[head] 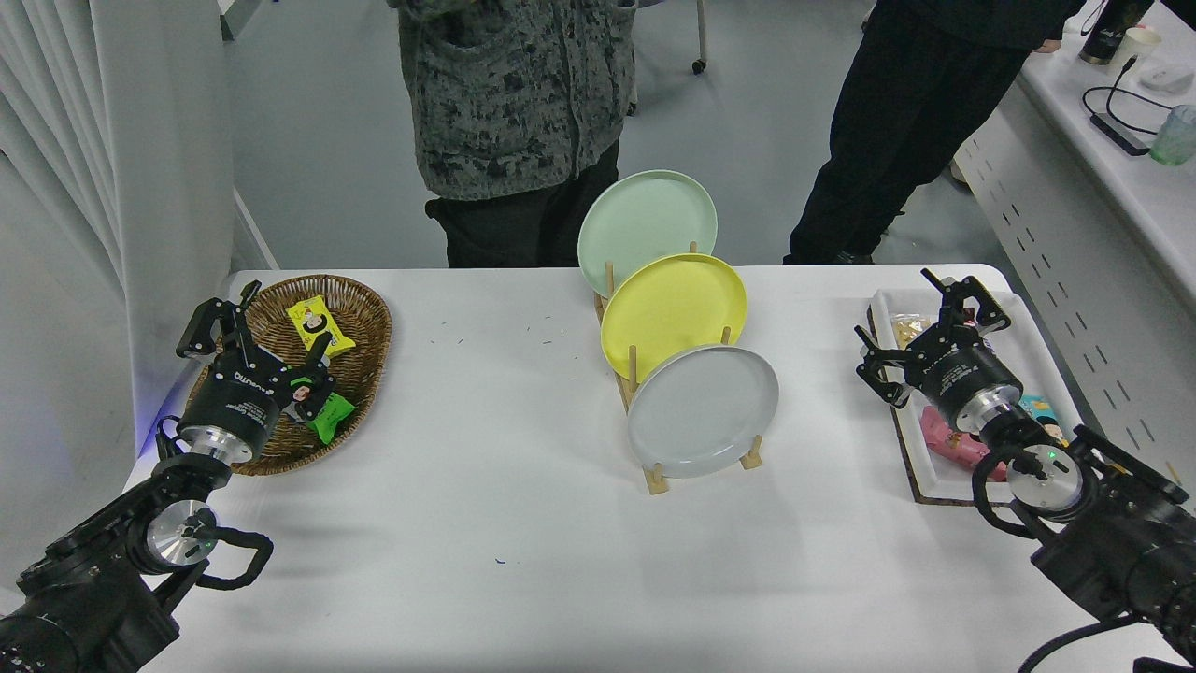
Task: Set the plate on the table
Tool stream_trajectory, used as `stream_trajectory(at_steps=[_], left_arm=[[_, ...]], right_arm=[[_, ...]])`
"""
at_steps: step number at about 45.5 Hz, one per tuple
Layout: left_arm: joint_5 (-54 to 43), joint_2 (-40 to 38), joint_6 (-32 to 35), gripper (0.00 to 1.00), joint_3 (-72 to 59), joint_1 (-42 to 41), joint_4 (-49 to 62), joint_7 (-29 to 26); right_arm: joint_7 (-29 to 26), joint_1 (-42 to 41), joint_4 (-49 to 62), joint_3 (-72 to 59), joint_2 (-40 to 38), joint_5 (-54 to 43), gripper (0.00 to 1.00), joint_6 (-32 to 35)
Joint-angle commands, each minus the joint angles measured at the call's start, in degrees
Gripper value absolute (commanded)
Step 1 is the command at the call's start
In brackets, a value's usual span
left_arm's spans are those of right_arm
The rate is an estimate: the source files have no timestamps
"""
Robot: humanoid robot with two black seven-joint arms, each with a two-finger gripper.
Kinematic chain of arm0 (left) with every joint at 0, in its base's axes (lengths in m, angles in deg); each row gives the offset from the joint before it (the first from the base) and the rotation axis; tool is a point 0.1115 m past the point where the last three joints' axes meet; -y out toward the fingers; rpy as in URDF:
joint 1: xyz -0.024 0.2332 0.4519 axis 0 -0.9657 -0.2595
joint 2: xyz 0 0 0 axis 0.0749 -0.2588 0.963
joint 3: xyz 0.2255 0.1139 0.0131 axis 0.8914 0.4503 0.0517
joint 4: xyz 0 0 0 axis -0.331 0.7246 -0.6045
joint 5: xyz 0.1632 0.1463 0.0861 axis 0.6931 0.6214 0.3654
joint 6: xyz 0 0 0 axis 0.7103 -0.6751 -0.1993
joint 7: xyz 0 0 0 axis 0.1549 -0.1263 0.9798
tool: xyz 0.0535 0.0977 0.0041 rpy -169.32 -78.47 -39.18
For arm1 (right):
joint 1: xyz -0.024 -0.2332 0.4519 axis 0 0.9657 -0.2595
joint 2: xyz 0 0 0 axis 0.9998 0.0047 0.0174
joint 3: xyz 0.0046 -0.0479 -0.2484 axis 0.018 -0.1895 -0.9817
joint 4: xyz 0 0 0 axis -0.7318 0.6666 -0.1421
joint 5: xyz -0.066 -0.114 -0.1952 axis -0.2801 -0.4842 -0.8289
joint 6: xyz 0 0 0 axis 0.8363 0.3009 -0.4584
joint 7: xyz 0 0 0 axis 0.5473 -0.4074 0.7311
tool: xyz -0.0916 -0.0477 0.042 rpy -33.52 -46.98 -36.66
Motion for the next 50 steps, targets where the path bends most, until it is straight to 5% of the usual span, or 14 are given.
stream_trajectory(at_steps=[1,50], left_arm=[[0.0,0.0,0.0,0.98,0.1,0.0,0.0,0.0],[0.0,0.1,0.0,0.98,0.2,0.1,0.0,-0.1]], right_arm=[[0.0,0.0,0.1,0.0,-0.2,0.1,1.0,0.0],[0.0,-0.7,-4.6,-3.8,-3.4,-1.0,1.0,-0.6]])
